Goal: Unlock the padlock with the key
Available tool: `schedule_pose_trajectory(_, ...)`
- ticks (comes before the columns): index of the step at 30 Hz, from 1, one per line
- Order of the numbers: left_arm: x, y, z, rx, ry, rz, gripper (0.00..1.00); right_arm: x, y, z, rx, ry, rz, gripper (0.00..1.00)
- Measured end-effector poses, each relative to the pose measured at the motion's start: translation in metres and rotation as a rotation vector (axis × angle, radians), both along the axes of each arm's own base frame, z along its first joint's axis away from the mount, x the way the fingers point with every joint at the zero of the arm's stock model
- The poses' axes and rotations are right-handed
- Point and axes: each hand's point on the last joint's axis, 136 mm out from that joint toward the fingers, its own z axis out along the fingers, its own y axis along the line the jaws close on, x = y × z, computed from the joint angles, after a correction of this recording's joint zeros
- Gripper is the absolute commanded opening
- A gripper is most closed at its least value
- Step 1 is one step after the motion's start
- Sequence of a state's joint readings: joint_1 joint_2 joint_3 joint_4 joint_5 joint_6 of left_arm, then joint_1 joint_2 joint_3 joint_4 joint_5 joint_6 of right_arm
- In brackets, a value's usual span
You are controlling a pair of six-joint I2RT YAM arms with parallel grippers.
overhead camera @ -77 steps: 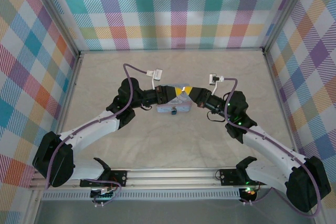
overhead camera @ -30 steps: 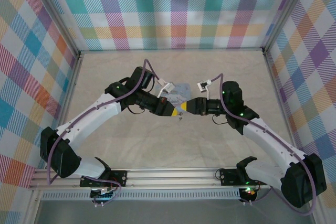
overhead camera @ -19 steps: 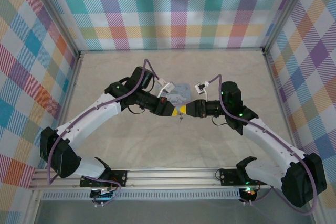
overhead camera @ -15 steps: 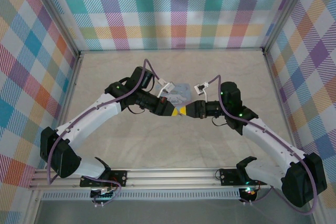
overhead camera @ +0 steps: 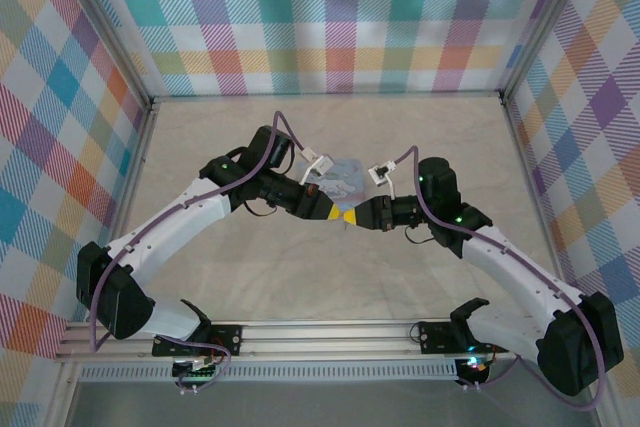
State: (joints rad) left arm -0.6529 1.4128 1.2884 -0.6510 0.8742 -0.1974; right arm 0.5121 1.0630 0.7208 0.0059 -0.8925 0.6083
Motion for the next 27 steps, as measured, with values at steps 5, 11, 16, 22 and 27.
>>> schedule_pose_trajectory(5, 0.0, 0.0, 0.0, 0.001, 0.002, 0.001, 0.0, -0.002, -0.001, 0.001, -0.005, -0.012, 0.003, 0.03)
schedule_pose_trajectory(11, 0.0, 0.0, 0.0, -0.002, 0.003, -0.001, 0.0, -0.003, -0.002, 0.002, -0.006, -0.024, 0.007, 0.0)
schedule_pose_trajectory(16, -0.001, 0.0, 0.001, -0.003, 0.011, 0.001, 0.2, -0.003, -0.002, 0.003, -0.005, -0.04, 0.006, 0.0)
schedule_pose_trajectory(22, 0.023, 0.007, 0.004, -0.014, -0.009, 0.104, 0.58, -0.003, -0.003, 0.01, -0.007, -0.08, -0.032, 0.0)
schedule_pose_trajectory(27, 0.057, 0.042, 0.001, -0.013, -0.033, 0.321, 0.65, 0.007, -0.01, 0.019, -0.017, -0.141, -0.127, 0.0)
